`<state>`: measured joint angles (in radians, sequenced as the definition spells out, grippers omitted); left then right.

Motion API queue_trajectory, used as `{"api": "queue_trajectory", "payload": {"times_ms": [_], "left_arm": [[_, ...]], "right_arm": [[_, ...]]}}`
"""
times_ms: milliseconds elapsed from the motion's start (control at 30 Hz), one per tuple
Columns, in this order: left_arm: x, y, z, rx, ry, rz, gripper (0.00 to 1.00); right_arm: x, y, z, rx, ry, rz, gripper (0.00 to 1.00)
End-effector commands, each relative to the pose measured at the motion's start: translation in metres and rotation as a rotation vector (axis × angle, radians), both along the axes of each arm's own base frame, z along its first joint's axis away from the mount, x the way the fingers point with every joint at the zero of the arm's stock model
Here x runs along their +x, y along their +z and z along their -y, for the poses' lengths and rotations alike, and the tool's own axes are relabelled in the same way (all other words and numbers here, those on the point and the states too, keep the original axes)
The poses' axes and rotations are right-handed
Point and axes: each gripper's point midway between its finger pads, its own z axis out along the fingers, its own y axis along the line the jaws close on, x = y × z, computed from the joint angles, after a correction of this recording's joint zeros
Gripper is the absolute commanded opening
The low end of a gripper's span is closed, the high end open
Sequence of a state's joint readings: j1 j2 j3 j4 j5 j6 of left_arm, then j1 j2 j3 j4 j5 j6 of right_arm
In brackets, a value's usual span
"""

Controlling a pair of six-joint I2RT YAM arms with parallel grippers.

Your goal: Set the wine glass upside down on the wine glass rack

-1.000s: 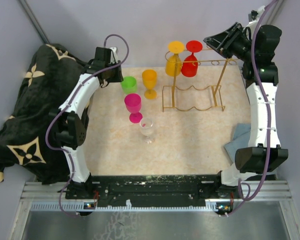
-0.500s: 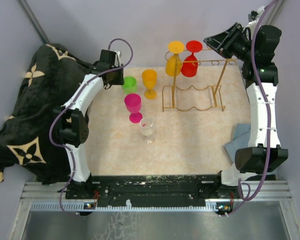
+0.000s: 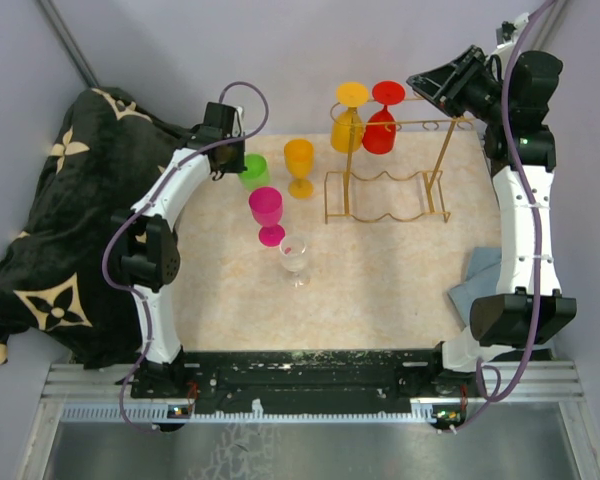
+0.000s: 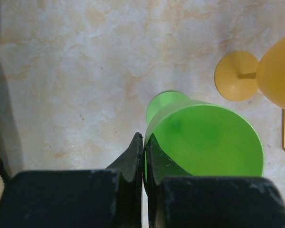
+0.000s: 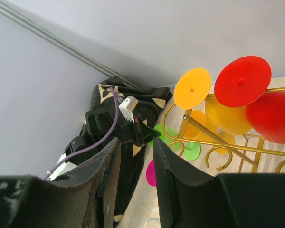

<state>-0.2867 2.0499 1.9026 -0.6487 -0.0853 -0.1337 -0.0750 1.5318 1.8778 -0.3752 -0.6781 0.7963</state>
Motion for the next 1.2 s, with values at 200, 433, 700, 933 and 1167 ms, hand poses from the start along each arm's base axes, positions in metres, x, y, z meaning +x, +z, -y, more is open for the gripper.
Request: {"api": "queue_trajectory", "payload": {"times_ms": [200,433,700,933,1167], "left_arm": [[0.011,0.029,-0.02,0.076,0.111,0.106,0.0],[0.02,0.097,-0.025,0.022,0.186,0.306,0.0],[0.015,0.19,-0.006,-0.182,0.142,0.55,0.0],[-0.007,0.28,0.014,-0.388,0.042,0.76,0.0],[-0.043,0.349,0.048,-0.664,-0.159,0.871,0.0]], "right_arm": [[-0.015,0.027,-0.001,0.003,0.006,0.099,0.34],[-0.018,0.032,-0.001,0.001,0.007,0.111,0.34],[-0.02,0.03,-0.002,0.001,0.011,0.114,0.34],[-0.023,0.03,-0.003,0.005,0.017,0.12,0.34],[-0.025,0.029,-0.003,-0.001,0.019,0.131,0.34]]}}
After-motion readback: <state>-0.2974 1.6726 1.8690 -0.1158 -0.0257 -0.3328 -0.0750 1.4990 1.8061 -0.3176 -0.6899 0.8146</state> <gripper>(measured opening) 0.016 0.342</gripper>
